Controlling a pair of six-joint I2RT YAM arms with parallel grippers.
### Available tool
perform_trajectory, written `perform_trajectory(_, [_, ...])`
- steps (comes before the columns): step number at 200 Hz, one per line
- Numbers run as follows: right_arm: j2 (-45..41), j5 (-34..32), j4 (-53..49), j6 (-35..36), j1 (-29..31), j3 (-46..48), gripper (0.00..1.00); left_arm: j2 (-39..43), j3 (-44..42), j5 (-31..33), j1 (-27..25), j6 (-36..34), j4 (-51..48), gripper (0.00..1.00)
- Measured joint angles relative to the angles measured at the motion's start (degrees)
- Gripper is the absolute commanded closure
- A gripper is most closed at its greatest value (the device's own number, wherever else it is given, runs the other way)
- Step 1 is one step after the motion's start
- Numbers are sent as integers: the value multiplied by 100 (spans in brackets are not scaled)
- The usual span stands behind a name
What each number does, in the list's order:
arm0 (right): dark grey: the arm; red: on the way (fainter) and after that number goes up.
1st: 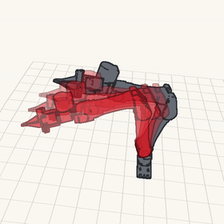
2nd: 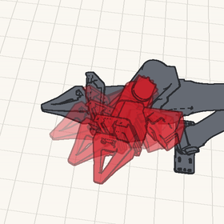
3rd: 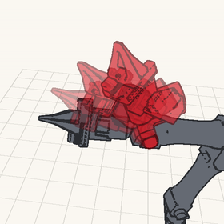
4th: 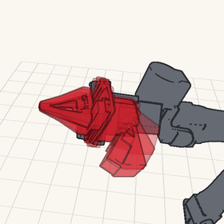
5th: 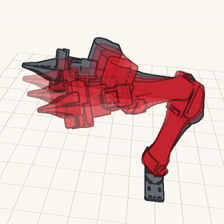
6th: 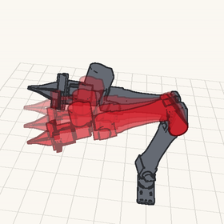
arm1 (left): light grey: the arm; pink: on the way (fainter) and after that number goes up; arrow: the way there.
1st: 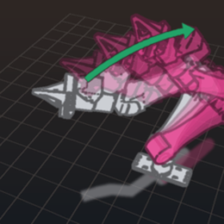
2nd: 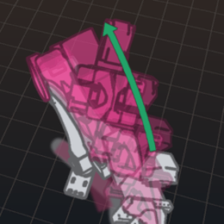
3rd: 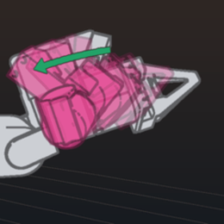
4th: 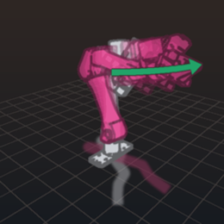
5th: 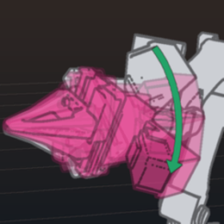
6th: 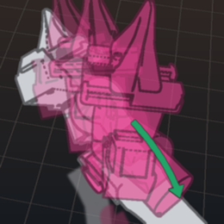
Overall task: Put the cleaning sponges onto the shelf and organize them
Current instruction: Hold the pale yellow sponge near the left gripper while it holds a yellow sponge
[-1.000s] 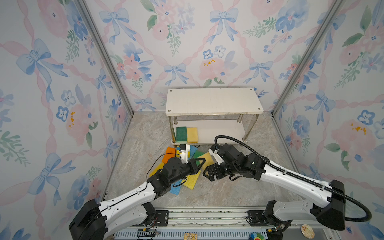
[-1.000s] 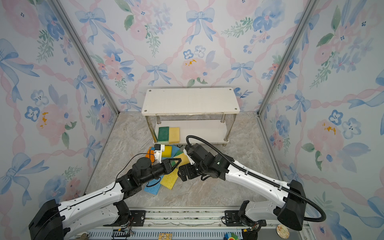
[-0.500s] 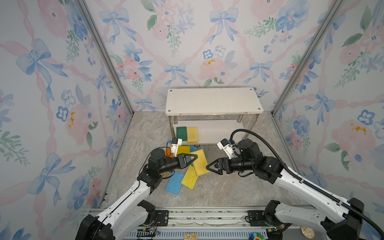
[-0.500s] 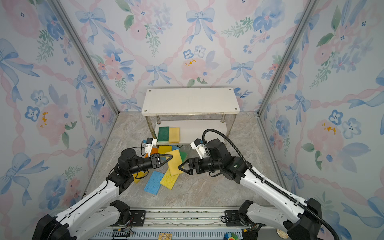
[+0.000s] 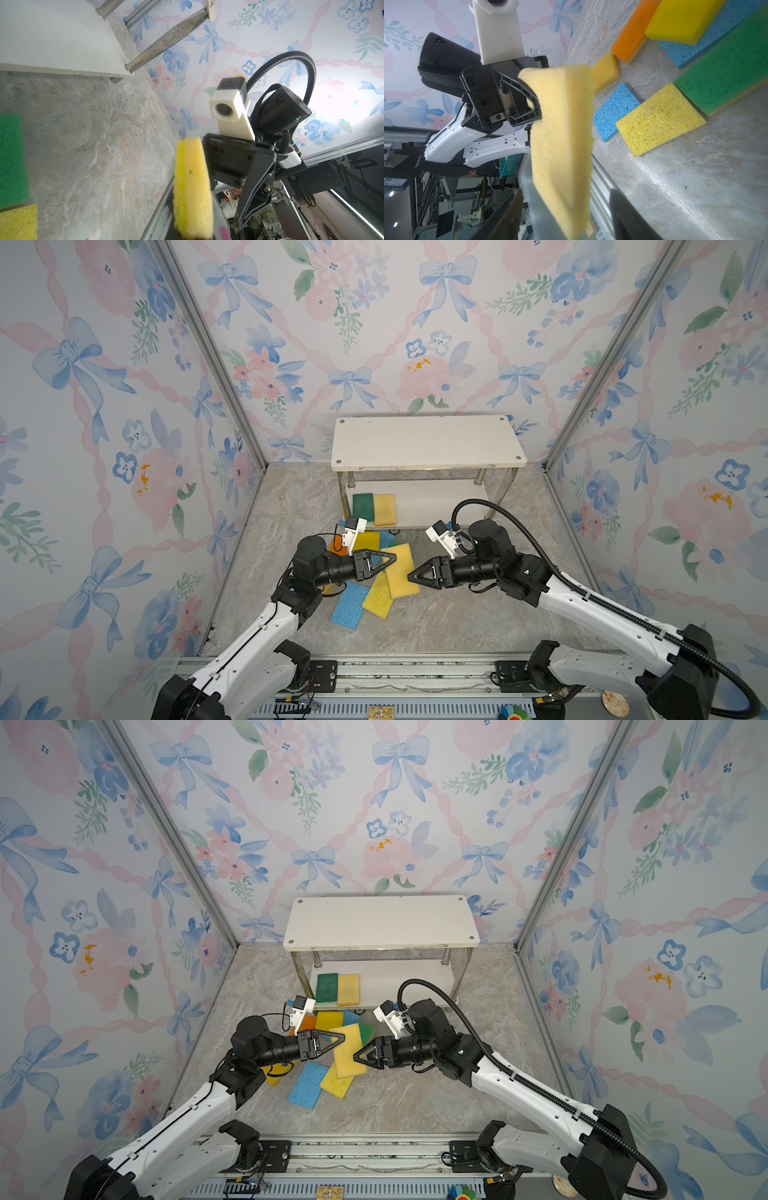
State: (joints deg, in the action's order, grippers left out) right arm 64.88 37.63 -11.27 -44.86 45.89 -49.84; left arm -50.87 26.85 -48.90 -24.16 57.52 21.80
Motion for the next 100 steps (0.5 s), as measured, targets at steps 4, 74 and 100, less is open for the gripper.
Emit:
perform_trajectory(4, [2,11,37,-24,2,26,37,9,0,-2,13,2,0,100])
perform_trajectory(74, [2,105,457,-273,79,162,59,57,0,-22,249,50,7,100])
perform_trajectory(100, [2,101,509,-297,92,173,64,59,0,-20,282,127,7,100])
